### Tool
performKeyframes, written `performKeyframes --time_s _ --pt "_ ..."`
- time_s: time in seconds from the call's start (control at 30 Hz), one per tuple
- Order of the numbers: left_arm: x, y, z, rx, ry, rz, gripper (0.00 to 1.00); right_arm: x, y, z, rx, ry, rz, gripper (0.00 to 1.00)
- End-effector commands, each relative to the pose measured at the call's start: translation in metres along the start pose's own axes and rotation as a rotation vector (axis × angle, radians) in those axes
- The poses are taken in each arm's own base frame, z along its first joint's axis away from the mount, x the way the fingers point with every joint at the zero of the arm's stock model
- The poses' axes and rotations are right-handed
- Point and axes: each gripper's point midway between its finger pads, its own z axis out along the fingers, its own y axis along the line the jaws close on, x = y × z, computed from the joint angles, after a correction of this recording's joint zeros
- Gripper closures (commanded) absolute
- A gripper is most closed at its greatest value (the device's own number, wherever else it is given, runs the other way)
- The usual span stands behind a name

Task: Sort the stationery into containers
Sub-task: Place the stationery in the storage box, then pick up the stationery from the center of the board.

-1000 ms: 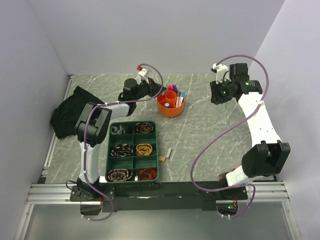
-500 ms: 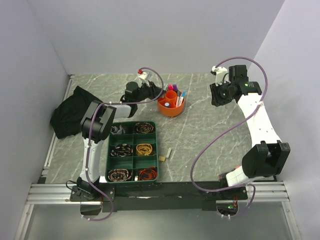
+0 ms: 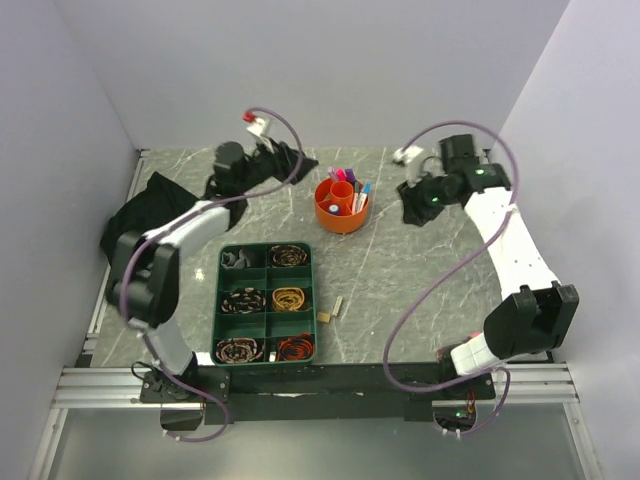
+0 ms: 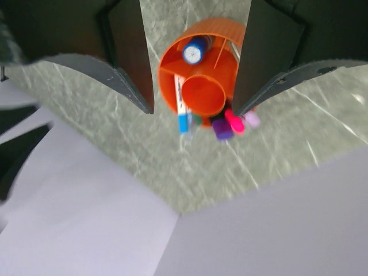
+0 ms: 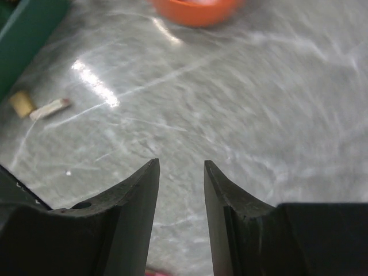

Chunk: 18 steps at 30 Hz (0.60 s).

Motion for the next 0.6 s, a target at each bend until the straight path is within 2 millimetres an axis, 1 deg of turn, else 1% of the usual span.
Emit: performKeyframes --time_s 0.0,0.03,0.07,0.1,0.13,0.17,0.2,0.23,0.27,0.3,0.33,0.37,0.4,0.43,0.47,0.5,0.53,0.57 --pt "-0.061 -0.023 -0.040 -0.038 -0.047 0.071 0.36 0.000 0.080 0.010 -0.170 -0.019 -0.465 0.55" --pt "-0.068 -0.015 -0.050 -0.076 -0.050 0.070 0.34 -0.001 0.087 0.017 -0.174 -0.029 -0.586 0.54" --pt "-0.068 -0.009 -0.060 -0.112 -0.042 0.059 0.34 0.002 0.096 0.023 -0.191 -0.021 -0.651 0.54" --pt "-0.075 -0.008 -0.073 -0.147 -0.037 0.046 0.34 0.013 0.107 0.034 -0.225 0.005 -0.701 0.54" --pt "-0.079 0.006 -0.087 -0.192 -0.035 0.032 0.33 0.012 0.124 0.042 -0.266 -0.002 -0.789 0.55" --pt "-0.085 0.006 -0.100 -0.219 -0.044 0.029 0.32 0.019 0.133 0.053 -0.307 0.021 -0.829 0.55" --pt "-0.079 0.014 -0.111 -0.262 -0.019 0.007 0.32 0.029 0.142 0.062 -0.343 0.044 -0.861 0.56" --pt "-0.082 0.027 -0.125 -0.313 -0.021 0.001 0.31 0.031 0.158 0.070 -0.382 0.037 -0.936 0.57" --pt "-0.077 0.032 -0.133 -0.342 -0.008 0.002 0.31 0.040 0.164 0.080 -0.413 0.061 -0.963 0.57" --pt "-0.083 0.030 -0.144 -0.367 -0.020 0.014 0.31 0.051 0.169 0.088 -0.437 0.082 -0.990 0.58" --pt "-0.081 0.035 -0.156 -0.397 -0.017 0.010 0.31 0.050 0.175 0.096 -0.445 0.070 -1.043 0.58" --pt "-0.081 0.031 -0.167 -0.409 -0.024 0.022 0.30 0.059 0.183 0.104 -0.468 0.097 -1.085 0.58" --pt "-0.081 0.031 -0.173 -0.422 -0.027 0.030 0.30 0.065 0.186 0.109 -0.481 0.111 -1.107 0.59" --pt "-0.080 0.032 -0.181 -0.443 -0.031 0.035 0.29 0.065 0.189 0.114 -0.484 0.109 -1.143 0.59" --pt "-0.080 0.027 -0.189 -0.454 -0.038 0.052 0.29 0.071 0.192 0.119 -0.505 0.128 -1.168 0.59" --pt "-0.079 0.027 -0.193 -0.467 -0.041 0.057 0.29 0.074 0.193 0.122 -0.514 0.135 -1.188 0.59" --pt "-0.074 0.031 -0.200 -0.499 -0.039 0.052 0.28 0.074 0.193 0.126 -0.516 0.128 -1.224 0.59" --pt "-0.077 0.027 -0.205 -0.503 -0.051 0.054 0.27 0.074 0.194 0.128 -0.514 0.121 -1.253 0.58"
